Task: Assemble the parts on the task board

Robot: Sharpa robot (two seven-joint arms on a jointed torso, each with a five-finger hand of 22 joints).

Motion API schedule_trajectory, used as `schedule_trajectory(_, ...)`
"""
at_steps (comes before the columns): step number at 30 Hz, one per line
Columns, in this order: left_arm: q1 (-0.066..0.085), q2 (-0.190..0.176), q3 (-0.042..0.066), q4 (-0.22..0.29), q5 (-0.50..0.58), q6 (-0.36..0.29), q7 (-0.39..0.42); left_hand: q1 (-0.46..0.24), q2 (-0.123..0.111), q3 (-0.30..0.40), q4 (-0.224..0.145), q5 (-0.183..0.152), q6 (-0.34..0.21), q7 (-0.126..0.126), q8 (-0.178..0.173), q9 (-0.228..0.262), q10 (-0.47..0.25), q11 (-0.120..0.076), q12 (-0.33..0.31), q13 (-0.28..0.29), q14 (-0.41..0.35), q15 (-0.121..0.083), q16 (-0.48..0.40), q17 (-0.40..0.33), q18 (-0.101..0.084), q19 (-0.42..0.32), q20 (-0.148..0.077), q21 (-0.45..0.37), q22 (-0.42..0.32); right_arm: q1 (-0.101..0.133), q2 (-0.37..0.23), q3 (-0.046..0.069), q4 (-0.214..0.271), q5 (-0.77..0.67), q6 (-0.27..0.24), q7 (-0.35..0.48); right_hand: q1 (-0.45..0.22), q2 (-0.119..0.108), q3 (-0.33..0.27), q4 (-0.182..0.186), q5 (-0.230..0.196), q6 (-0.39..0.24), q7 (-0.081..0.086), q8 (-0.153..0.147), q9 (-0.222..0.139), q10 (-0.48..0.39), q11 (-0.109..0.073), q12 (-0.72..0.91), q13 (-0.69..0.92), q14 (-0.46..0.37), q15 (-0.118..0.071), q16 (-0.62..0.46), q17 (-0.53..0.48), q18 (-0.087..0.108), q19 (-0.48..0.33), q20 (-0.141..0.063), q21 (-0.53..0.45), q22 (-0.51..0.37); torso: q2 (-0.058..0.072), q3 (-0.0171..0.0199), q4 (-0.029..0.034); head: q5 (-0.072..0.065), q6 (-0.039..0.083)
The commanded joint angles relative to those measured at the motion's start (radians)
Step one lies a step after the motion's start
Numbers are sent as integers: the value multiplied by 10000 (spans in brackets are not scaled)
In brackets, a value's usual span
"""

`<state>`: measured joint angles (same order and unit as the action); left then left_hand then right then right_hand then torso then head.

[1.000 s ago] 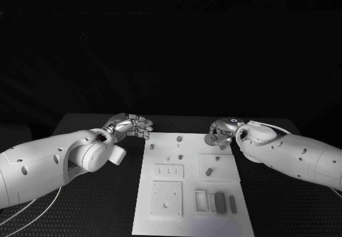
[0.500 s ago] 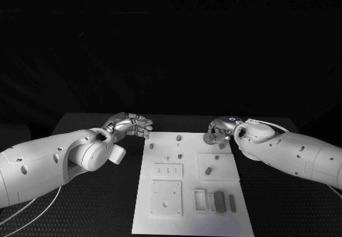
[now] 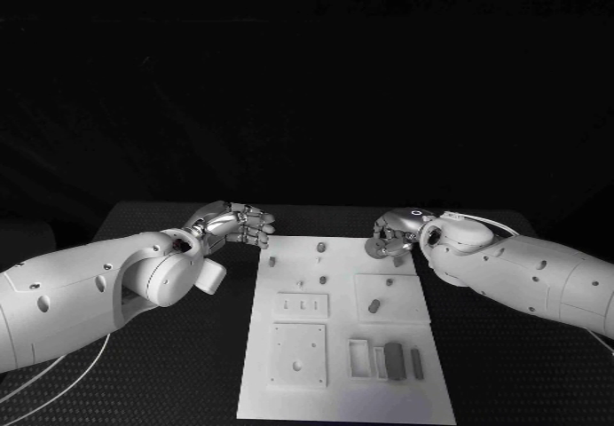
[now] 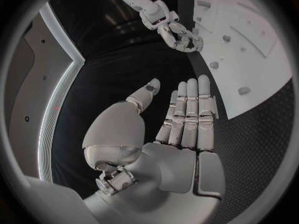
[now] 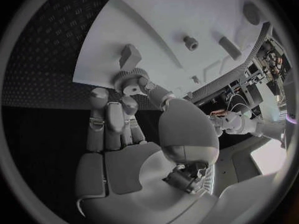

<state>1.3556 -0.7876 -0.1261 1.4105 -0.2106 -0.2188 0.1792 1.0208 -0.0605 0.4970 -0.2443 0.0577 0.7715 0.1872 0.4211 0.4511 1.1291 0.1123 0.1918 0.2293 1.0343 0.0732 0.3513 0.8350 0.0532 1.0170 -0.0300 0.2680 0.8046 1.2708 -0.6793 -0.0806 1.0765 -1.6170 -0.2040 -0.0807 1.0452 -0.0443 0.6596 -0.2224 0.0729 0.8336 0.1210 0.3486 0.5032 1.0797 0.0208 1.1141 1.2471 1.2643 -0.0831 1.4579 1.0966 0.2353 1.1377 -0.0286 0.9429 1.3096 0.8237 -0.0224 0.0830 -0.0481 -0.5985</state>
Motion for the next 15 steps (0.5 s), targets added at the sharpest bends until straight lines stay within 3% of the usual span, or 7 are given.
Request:
schedule_trajectory(1,11,3,9,36,-22,120,77,-37,-24,13,68,-31,-6,60,-55,16,-8,71,-50,15,41,16,-67,15,124,-41,48,-35,17,-169,53,-107,12,-1043,74,-644,9,113,-33,-67,65,1173,-10,28,58,47,-103,60,-29,25,-83,13,20,265,-22,12,59,178,1,-3,5,21,14)
schedule_trajectory(10,11,-12,9,46,-23,88,83,-32,-22,14,66,-31,-7,61,-58,19,-7,71,-57,21,43,15,-75,24,125,-42,47,-38,21,-122,-52,-90,592,-1591,-933,-1223,-50,-216,23,-71,70,1261,-51,5,91,179,-147,62,-183,165,-130,28,50,265,91,-37,73,153,-6,-10,11,50,70)
schedule_trajectory(15,12,1,9,73,-23,33,69,-30,-22,14,66,-31,-8,61,-60,21,-6,71,-61,25,45,15,-78,28,126,-41,47,-39,23,50,-183,36,1169,-1853,-1385,-1516,-71,-474,68,-1,70,1296,-62,-23,103,237,-158,57,-267,226,-141,27,46,265,149,-66,64,142,-4,-4,-9,53,94)
